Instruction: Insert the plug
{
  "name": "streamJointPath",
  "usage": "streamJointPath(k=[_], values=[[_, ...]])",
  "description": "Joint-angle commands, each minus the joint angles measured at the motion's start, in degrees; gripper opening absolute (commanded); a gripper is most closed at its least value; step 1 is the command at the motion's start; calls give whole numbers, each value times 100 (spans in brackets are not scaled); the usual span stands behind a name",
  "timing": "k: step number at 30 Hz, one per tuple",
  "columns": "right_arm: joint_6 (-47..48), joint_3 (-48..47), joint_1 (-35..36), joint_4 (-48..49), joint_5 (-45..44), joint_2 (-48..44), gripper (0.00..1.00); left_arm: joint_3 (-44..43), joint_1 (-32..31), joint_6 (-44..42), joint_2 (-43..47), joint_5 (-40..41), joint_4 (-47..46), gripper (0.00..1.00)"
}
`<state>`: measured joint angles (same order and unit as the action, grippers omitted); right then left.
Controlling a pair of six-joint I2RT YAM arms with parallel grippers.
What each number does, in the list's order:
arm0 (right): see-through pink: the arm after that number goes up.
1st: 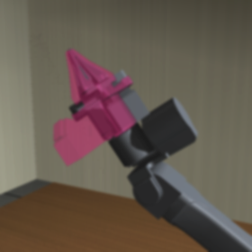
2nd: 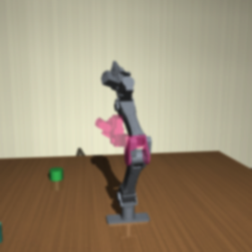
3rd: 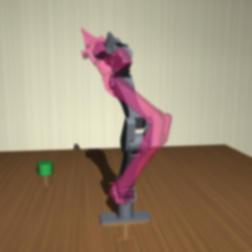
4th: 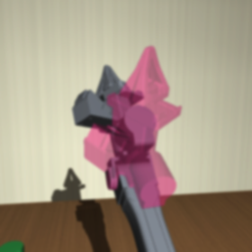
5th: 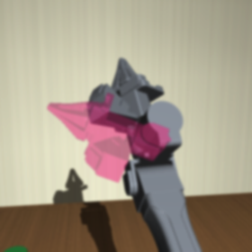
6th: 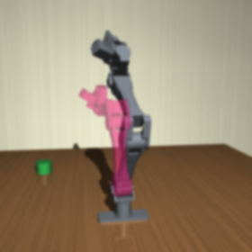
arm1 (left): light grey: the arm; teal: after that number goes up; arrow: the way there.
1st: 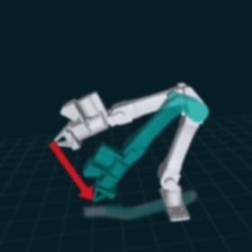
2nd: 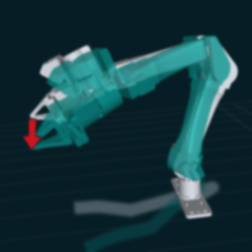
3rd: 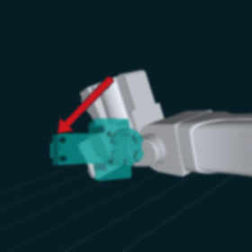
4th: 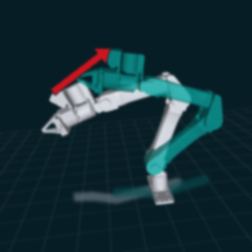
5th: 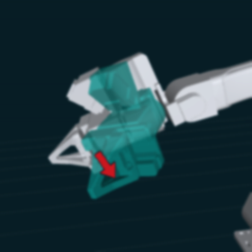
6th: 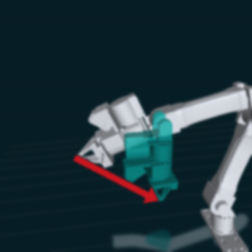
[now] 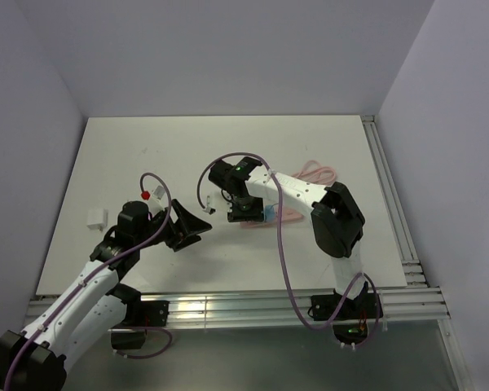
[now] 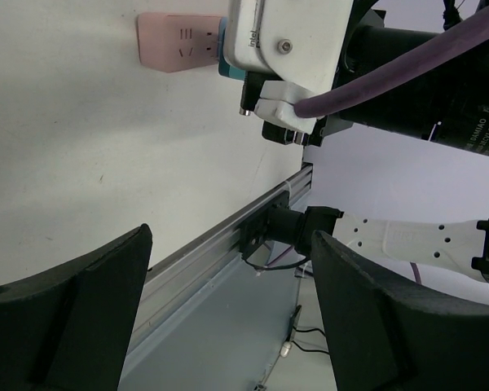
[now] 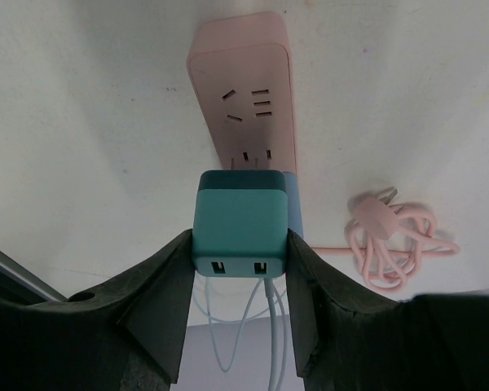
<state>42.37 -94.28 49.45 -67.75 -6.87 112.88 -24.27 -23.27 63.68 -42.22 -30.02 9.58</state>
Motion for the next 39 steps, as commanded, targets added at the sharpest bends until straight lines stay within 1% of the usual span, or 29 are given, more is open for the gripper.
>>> streamJointPath(k=[1,9,18,29,33,34,39], values=[[210,-20,-41,156,-235,-3,0,19,50,-75,3,-153,-299,84],[219,-3,-102,121,-183,59,0,124,121,-57,-146,-399,-492,83],[219,120,-120,165,-130,129,0,125,217,-128,-190,-522,-501,83],[351,112,-137,200,11,234,0,116,226,-154,-199,-575,-501,83],[421,59,-129,192,274,287,0,116,226,-154,-199,-575,-493,83],[430,50,-120,183,222,305,0,116,235,-154,-208,-584,-493,83],[570,462,-76,367,178,121,0,160,252,-145,-208,-610,-510,83]])
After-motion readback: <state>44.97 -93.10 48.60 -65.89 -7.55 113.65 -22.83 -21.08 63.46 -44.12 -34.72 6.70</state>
